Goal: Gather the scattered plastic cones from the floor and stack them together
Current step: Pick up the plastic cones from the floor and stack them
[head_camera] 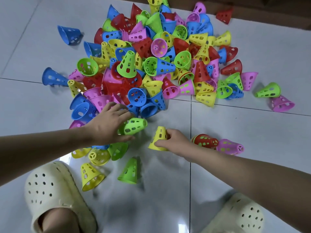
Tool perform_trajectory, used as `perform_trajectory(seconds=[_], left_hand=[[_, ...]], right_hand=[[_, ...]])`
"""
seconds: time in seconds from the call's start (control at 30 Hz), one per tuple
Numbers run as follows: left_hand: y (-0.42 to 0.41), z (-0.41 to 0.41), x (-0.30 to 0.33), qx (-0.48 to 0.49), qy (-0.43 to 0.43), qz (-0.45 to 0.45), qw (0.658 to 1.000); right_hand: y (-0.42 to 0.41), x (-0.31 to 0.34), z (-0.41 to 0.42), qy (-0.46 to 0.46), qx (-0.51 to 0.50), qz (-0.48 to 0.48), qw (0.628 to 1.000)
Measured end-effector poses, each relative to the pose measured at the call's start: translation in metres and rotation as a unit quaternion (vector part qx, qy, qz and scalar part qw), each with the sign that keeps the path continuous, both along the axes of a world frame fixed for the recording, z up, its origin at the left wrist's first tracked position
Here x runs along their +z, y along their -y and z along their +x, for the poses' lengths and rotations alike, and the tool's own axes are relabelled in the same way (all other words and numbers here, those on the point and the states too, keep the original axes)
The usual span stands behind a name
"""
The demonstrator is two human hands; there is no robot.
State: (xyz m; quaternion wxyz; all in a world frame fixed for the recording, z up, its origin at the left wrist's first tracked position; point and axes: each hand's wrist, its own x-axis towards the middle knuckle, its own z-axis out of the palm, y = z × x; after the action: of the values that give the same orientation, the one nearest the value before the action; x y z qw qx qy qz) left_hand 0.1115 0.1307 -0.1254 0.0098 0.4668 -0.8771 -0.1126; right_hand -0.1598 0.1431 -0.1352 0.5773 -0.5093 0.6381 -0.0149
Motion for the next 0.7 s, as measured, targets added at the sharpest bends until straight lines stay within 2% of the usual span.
perform_trajectory(seconds=[0.2, 0.37, 0.57, 0.7], left_hand=[[-0.006, -0.04, 0.026, 0.107, -0.16, 0.113, 0.975], [-0.002, -0.079, 0.039, 0.074, -0.255, 0.114, 0.957], [0.007, -0.124, 0.049, 0.041, -0.304, 0.145, 0.941], [0.006, -0.152, 0.046, -0.004, -0.299, 0.144, 0.943]], right_hand=[[-0.005, 0.04, -0.024, 0.112, -0.105, -0.032, 0.988], [-0.009, 0.073, -0.069, 0.151, -0.231, -0.091, 0.957], [-0.039, 0.091, -0.112, 0.046, -0.285, -0.227, 0.93], [-0.056, 0.092, -0.139, -0.037, -0.286, -0.302, 0.909]])
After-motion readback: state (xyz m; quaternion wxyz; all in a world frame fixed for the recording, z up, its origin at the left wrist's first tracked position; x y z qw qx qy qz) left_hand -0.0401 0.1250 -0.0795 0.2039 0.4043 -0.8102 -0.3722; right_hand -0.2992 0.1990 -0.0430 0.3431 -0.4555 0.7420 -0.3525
